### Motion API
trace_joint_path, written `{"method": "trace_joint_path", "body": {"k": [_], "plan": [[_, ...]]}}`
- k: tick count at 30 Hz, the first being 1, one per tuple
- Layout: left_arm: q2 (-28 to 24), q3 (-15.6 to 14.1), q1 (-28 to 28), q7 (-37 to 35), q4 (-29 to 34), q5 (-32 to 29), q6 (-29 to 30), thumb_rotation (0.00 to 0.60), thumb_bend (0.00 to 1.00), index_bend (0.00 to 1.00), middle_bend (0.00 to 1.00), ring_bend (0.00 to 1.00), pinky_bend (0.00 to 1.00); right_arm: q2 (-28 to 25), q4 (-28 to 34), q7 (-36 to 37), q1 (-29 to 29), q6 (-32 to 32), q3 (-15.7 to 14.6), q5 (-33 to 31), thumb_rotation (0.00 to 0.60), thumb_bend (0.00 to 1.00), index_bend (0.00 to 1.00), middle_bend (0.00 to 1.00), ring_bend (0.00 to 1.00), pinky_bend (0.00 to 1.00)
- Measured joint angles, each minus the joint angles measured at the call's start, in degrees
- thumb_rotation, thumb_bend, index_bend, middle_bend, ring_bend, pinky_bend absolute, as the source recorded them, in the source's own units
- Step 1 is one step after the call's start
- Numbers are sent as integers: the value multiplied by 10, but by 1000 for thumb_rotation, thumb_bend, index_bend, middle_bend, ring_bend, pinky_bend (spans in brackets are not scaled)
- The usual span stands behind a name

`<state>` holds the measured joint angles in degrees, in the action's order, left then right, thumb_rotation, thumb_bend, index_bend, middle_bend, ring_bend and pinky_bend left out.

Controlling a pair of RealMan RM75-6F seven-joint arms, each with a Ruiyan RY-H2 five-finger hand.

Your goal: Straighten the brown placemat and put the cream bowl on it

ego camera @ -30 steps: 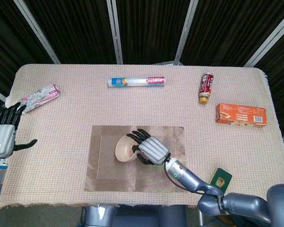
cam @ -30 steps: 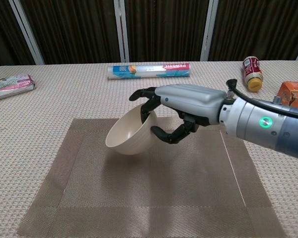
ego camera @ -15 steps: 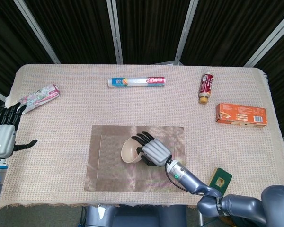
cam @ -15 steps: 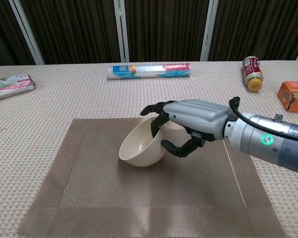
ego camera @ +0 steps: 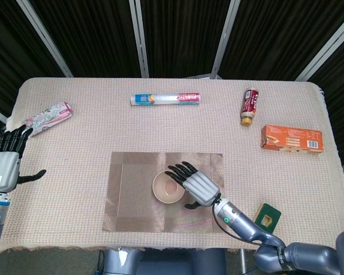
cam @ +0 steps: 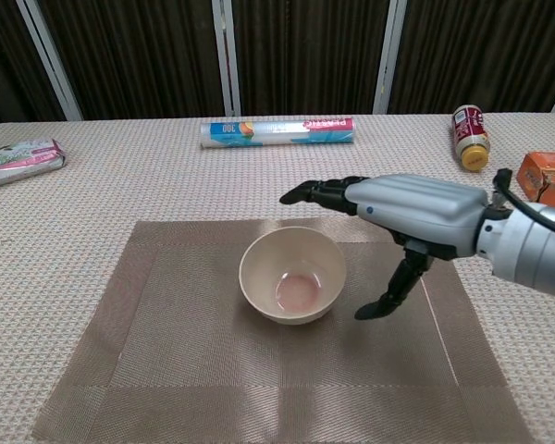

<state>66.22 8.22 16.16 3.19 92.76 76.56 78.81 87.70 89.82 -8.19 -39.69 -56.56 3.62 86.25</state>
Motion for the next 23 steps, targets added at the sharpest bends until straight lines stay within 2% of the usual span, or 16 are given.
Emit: {"method": "trace_joint_path", "body": {"k": [8, 14, 18, 23], "plan": [[-2, -3, -9, -1, 5, 15, 20, 600, 0, 0, 0, 0, 0, -92, 24, -15, 35, -78, -28, 66, 600, 0, 0, 0, 0, 0], [-1, -10, -30, 6, 5, 33, 59, 600, 0, 0, 0, 0, 0, -145, -14, -7, 88, -198, -45, 113, 600, 0, 0, 0, 0, 0], [-2, -27, -51, 22, 10, 44, 78, 600, 0, 0, 0, 0, 0, -163, -52, 19, 144, -286, -45, 109, 600, 0, 0, 0, 0, 0], [-3, -46, -66, 30, 19, 63, 89, 600, 0, 0, 0, 0, 0, -175, -62, 33, 202, -327, -42, 65, 600, 0, 0, 0, 0, 0]]}}
